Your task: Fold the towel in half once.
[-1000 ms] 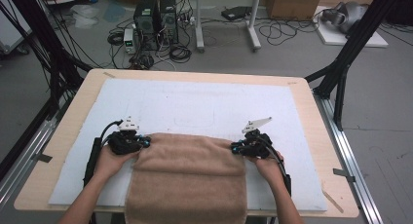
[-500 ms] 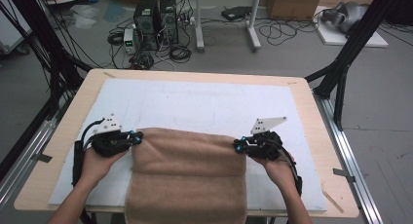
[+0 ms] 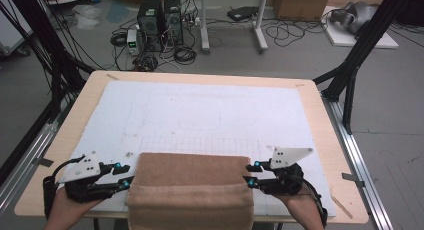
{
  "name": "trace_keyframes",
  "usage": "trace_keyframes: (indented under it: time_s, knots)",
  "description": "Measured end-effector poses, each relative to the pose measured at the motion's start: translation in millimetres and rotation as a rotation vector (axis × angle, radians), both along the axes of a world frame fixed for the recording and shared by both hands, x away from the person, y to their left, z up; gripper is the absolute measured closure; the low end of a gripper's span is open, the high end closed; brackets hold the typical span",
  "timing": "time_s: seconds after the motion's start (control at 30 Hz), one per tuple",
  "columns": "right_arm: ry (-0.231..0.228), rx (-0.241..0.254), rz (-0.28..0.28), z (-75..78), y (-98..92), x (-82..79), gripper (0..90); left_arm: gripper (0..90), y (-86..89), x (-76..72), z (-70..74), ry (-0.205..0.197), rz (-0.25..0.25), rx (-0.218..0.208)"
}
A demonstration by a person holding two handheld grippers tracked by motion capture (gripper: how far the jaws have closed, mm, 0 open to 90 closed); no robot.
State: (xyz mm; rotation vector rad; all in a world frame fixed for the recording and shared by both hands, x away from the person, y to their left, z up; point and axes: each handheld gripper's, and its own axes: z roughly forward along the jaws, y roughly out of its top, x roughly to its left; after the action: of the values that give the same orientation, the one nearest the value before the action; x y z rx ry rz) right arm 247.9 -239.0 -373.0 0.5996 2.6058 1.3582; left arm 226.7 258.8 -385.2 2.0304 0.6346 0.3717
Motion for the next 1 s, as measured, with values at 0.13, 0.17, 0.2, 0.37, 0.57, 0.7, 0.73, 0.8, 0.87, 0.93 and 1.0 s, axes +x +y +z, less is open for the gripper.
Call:
trace_keyframes:
  time_s: [0.13, 0.17, 0.2, 0.37, 0.57, 0.7, 0.73, 0.8, 0.87, 0.93, 1.0]
  knots:
    - [0.011, -0.045, -0.076, -16.9, 0.5, 29.5, 55.1, 57.7, -8.1, 28.9, -14.1, 0.014, 0.07, 0.007]
    - [0.018, -0.052, -0.092, -21.4, 0.2, 36.3, 54.3, 57.6, -10.1, 35.6, -18.0, 0.014, 0.09, 0.019]
    - [0.024, -0.057, -0.101, -26.1, -0.2, 42.5, 52.8, 57.3, -11.7, 42.5, -22.2, 0.015, 0.108, 0.035]
    - [0.048, -0.077, -0.133, -48.0, 1.5, 62.7, 46.0, 54.3, -17.3, 67.9, -40.1, 0.071, 0.149, 0.085]
    - [0.109, -0.098, -0.14, -68.3, 0.8, 72.4, 41.9, 45.5, -22.4, 84.2, -57.2, 0.177, 0.122, 0.133]
    - [0.134, -0.09, -0.138, -71.7, 1.0, 74.1, 45.7, 51.2, -20.0, 85.1, -58.1, 0.193, 0.113, 0.101]
    - [0.138, -0.088, -0.134, -71.8, 1.6, 74.0, 49.6, 58.2, -20.7, 84.4, -57.8, 0.193, 0.098, 0.099]
    - [0.158, -0.081, -0.107, -71.4, 2.4, 74.9, 67.1, 71.4, -23.1, 83.2, -56.9, 0.202, 0.077, 0.096]
    - [0.177, -0.074, -0.072, -70.5, 4.7, 76.6, 79.5, 78.9, -25.8, 82.2, -55.2, 0.191, 0.08, 0.107]
    - [0.186, -0.087, -0.061, -67.0, 6.0, 78.8, 83.2, 81.6, -27.7, 82.8, -52.4, 0.171, 0.103, 0.116]
    - [0.158, -0.108, -0.073, -61.5, 7.4, 82.4, 84.2, 82.5, -28.5, 87.3, -45.7, 0.138, 0.129, 0.111]
